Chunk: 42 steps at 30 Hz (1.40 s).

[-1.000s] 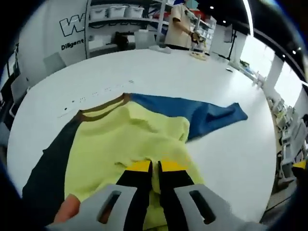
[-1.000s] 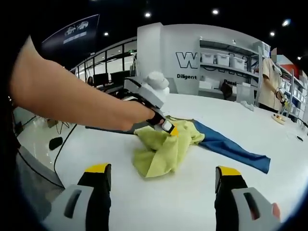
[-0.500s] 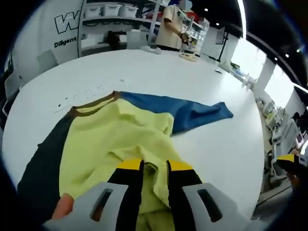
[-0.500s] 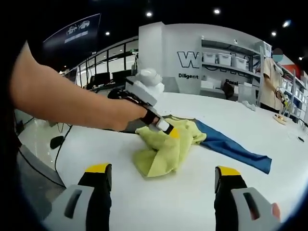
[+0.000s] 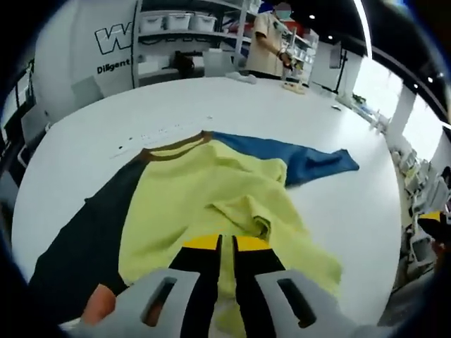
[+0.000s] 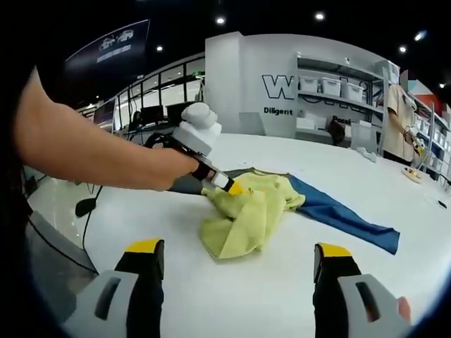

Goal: Fold the garment on the visible template until the final outline fits inside the template.

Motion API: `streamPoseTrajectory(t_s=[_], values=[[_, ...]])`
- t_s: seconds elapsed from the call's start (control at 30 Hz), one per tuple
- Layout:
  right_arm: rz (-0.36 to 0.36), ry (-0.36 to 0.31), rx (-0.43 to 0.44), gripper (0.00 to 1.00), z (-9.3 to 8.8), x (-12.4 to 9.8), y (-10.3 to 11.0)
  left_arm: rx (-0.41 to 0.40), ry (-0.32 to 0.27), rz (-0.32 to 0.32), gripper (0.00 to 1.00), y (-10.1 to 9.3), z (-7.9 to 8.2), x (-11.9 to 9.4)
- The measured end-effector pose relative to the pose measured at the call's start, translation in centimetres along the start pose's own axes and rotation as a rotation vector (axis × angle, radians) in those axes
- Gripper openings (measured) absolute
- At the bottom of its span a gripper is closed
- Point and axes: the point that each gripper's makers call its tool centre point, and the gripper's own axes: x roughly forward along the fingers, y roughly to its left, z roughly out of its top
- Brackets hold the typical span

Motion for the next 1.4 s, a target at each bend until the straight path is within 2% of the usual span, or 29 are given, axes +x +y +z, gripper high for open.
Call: streamPoseTrajectory(t_s=[0.07,0.1,0.17,0.23,0.33,0.43,0.53,0.6,0.73,0.77,0.8,0.87,0.9,1.03,1.13,1.23,1.3,1.4], values=[[0.0,0.0,0.003,0.88,0.0,0.0,-0.1,0.026,-0.015,-0.009,0.01,-0.8,0.3,0.4],[0.0,0.0,0.003,0.88,0.0,0.0,-0.1,0.08,-0.017,-0.014,0.01,-1.4,0.4,0.9],[0.002,-0.002,0.007,0.88,0.0,0.1,-0.1,0.124,0.02,-0.004,0.01,-2.1,-0.1,1.7],[0.003,-0.004,0.011,0.88,0.1,0.0,-0.1,0.105,0.026,-0.018,0.01,-2.9,0.0,2.1],[0.002,-0.001,0.013,0.88,0.0,0.1,-0.2,0.113,-0.035,-0.058,0.04,-4.7,1.2,2.1],[0.005,-0.001,0.015,0.88,0.0,0.1,-0.1,0.163,-0.056,-0.103,0.05,-6.1,1.4,2.1],[0.006,0.002,0.014,0.88,-0.1,0.1,-0.1,0.118,-0.018,-0.135,0.05,-6.0,0.4,2.3],[0.006,0.002,0.015,0.88,-0.1,0.1,-0.1,0.127,-0.047,-0.121,0.06,-5.6,0.4,1.8],[0.006,0.0,0.018,0.87,0.0,0.1,-0.1,0.102,-0.046,-0.097,0.03,-5.2,0.0,0.7],[0.008,-0.001,0.018,0.87,0.0,0.2,-0.1,0.122,-0.059,-0.06,0.02,-4.6,0.1,0.5],[0.011,-0.003,0.017,0.87,0.1,0.2,0.0,0.137,-0.044,-0.018,0.03,-3.8,-0.3,0.4],[0.013,-0.002,0.014,0.87,0.0,0.2,0.1,0.126,-0.053,-0.017,0.04,-3.8,-0.3,0.5],[0.016,0.0,0.012,0.87,0.0,0.2,0.2,0.114,-0.036,0.004,0.05,-3.3,-0.7,0.7],[0.019,-0.003,0.016,0.87,0.0,0.1,0.3,0.207,-0.028,0.05,0.08,-2.8,-0.9,1.2],[0.017,-0.009,0.026,0.87,0.1,0.1,0.1,0.308,-0.092,0.024,0.1,-3.7,0.3,1.6],[0.016,-0.011,0.029,0.87,0.1,0.1,0.0,0.349,-0.101,0.022,0.12,-3.8,0.5,1.8],[0.015,-0.011,0.033,0.87,0.1,0.1,0.0,0.427,-0.08,0.003,0.15,-4.0,0.1,2.1],[0.012,-0.013,0.037,0.87,0.2,0.0,-0.2,0.463,-0.051,-0.002,0.16,-3.7,-0.7,2.3]])
